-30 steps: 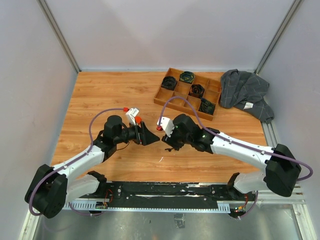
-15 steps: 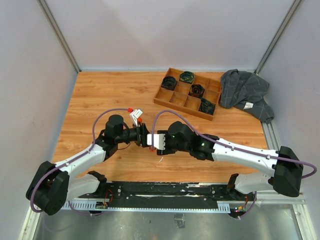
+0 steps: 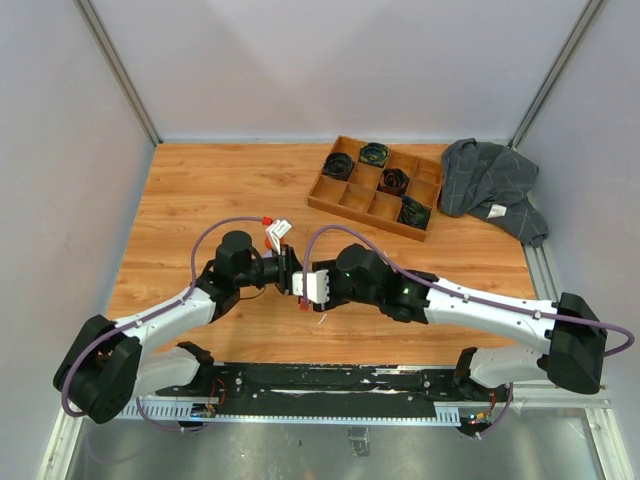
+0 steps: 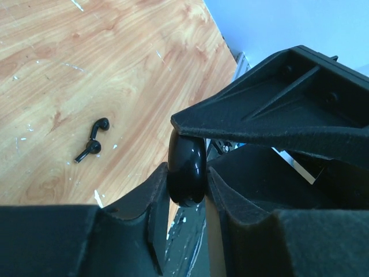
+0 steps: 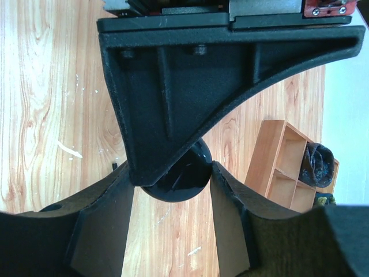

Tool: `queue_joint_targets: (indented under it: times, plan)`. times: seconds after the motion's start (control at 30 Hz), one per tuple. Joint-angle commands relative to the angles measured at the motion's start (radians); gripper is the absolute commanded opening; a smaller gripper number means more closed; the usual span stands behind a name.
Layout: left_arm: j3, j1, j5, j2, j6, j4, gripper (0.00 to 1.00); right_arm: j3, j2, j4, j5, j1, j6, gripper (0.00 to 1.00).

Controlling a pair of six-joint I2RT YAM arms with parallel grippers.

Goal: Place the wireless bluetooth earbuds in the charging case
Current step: Open the charging case.

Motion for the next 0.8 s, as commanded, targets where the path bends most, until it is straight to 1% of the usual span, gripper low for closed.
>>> queue_joint_targets:
  times: [0.0,0.1,0.2,0.23,0.33,0.43,0.5,0.77]
  plan:
    - [-0.003,-0.017,0.016,0.013,-0.003,0.045,0.24,-0.021,-0.023,0.054,0.038,0.021,-0.029,0.34]
    - [-0.012,-0.017,0.002,-0.008,0.003,0.06,0.12,-0.033,-0.04,0.054,0.043,0.021,-0.036,0.42]
    - [-0.019,-0.017,-0.014,-0.032,0.036,0.066,0.02,-0.053,-0.08,0.063,0.043,0.021,-0.029,0.52]
    - [-0.021,-0.017,-0.02,-0.044,0.059,0.069,0.01,-0.059,-0.095,0.071,0.043,0.021,-0.022,0.56]
    - [-0.038,-0.017,-0.054,-0.075,0.122,0.09,0.0,-0.075,-0.141,0.081,0.038,0.017,0.009,0.69]
    - [-0.063,-0.017,-0.096,-0.118,0.21,0.122,0.0,-0.084,-0.185,0.079,0.011,0.0,0.062,0.77]
    - [-0.088,-0.017,-0.116,-0.143,0.265,0.17,0.0,-0.085,-0.212,0.075,-0.034,-0.025,0.105,0.79]
    - [-0.229,-0.017,-0.107,-0.198,0.388,0.549,0.0,-0.074,-0.282,0.099,-0.268,-0.154,0.315,0.86]
